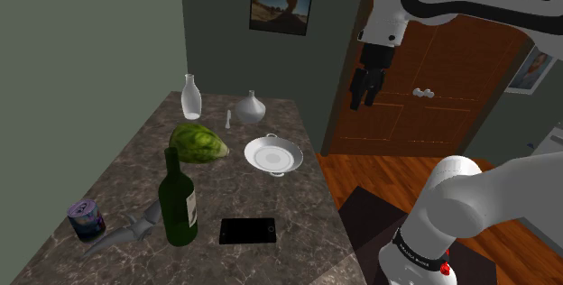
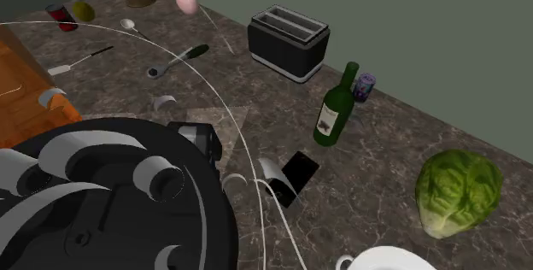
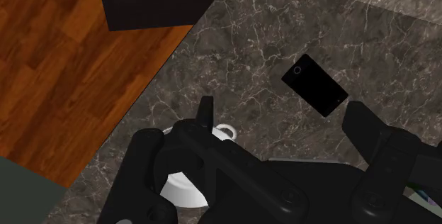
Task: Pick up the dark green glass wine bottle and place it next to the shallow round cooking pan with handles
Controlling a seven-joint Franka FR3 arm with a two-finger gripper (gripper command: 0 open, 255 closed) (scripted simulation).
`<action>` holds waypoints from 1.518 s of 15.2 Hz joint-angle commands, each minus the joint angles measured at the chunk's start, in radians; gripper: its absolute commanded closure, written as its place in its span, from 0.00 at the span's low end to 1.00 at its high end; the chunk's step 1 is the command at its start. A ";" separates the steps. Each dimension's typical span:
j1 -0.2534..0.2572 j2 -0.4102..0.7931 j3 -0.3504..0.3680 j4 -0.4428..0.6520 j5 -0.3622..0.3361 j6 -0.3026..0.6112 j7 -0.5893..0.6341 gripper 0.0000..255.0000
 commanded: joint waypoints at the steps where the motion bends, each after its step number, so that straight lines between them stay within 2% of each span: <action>1: 0.000 0.000 0.000 0.000 0.000 0.000 0.000 0.00; 7: 0.035 0.130 0.108 0.029 0.066 0.124 0.099 0.00; 13: 0.062 0.292 0.210 0.103 0.101 0.237 0.197 0.00; 18: 0.078 0.447 0.288 0.198 0.098 0.316 0.283 0.00; 23: 0.093 0.618 0.361 0.325 0.062 0.374 0.377 0.00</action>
